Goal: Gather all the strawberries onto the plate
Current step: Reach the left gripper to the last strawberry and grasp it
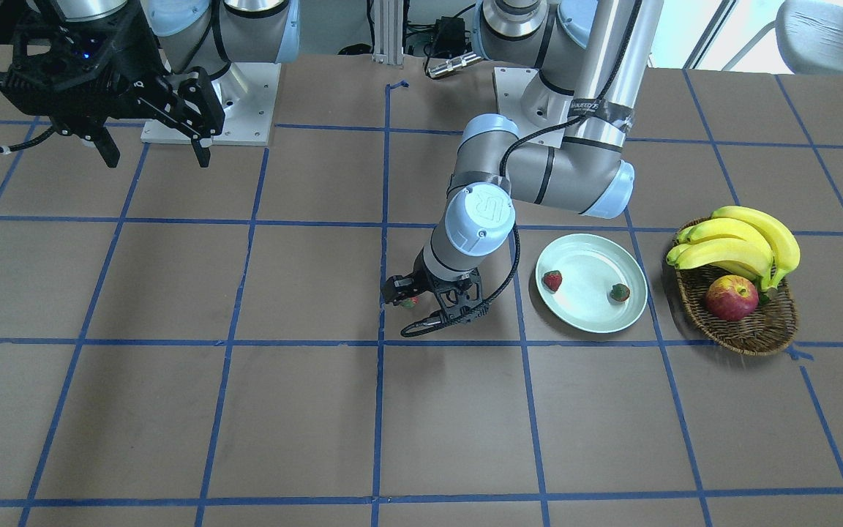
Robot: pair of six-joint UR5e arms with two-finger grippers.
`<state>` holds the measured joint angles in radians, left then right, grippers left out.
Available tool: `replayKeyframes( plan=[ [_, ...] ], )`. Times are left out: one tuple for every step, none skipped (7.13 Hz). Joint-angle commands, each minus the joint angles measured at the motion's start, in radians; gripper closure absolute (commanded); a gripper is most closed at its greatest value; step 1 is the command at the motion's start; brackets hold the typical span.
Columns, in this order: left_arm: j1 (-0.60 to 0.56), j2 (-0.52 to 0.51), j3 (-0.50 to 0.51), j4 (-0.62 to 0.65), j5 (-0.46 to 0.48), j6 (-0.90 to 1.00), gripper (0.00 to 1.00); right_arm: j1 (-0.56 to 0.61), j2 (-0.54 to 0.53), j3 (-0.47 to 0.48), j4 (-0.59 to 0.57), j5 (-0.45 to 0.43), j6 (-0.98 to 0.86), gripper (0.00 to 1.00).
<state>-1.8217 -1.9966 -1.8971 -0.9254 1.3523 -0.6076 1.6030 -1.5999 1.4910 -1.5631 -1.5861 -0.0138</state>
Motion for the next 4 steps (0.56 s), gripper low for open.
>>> replayKeyframes(
  plan=[
    [-0.01, -0.016, -0.002, 0.007, -0.007, -0.026, 0.84, 0.0, 0.0, 0.0, 0.0, 0.0, 0.0, 0.0],
    [-0.01, -0.016, 0.001, 0.007, -0.002, -0.023, 1.0, 0.0, 0.0, 0.0, 0.0, 0.0, 0.0, 0.0],
    [-0.01, -0.011, 0.01, 0.005, 0.007, -0.011, 1.0, 0.0, 0.0, 0.0, 0.0, 0.0, 0.0, 0.0],
    [-0.005, -0.004, 0.036, 0.0, 0.06, -0.006, 1.0, 0.0, 0.0, 0.0, 0.0, 0.0, 0.0, 0.0]
  ],
)
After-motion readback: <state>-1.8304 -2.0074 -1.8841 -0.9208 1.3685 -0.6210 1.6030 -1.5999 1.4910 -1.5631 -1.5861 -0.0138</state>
